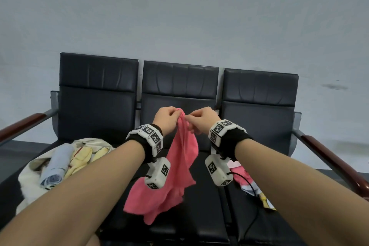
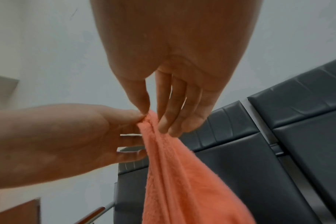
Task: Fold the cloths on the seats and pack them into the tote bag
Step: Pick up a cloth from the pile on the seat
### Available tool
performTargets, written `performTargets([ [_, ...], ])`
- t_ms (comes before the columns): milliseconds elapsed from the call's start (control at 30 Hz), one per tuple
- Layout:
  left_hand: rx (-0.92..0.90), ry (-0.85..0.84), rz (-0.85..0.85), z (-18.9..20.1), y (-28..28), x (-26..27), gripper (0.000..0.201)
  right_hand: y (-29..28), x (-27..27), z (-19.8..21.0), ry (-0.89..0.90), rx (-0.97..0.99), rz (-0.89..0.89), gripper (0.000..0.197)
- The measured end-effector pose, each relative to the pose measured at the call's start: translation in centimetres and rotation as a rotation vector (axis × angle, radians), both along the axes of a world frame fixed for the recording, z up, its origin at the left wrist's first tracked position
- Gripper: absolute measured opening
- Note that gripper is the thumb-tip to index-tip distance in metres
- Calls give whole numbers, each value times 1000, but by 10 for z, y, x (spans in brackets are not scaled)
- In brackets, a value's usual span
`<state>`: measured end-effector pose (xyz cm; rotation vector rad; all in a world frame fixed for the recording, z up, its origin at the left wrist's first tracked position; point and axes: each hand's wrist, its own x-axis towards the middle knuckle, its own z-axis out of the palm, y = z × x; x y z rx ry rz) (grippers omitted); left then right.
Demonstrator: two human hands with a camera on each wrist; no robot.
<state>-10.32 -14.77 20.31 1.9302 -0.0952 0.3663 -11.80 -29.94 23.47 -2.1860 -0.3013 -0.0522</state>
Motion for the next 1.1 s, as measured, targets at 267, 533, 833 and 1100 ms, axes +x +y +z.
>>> performTargets([
  [267,-150,47,51,-1,-6,3,30,4,6,-9,99,98,94,20],
  [533,-86,18,140,1,-8,5,27,14,15,-19,396,319,39,53],
  [833,127,-101,-87,15,-34,-27,41,-10,31,-27,704,615,138,74],
  [1100,251,116,-465,-1,-24,-55,56,-18,34,-11,732,617,68,93],
])
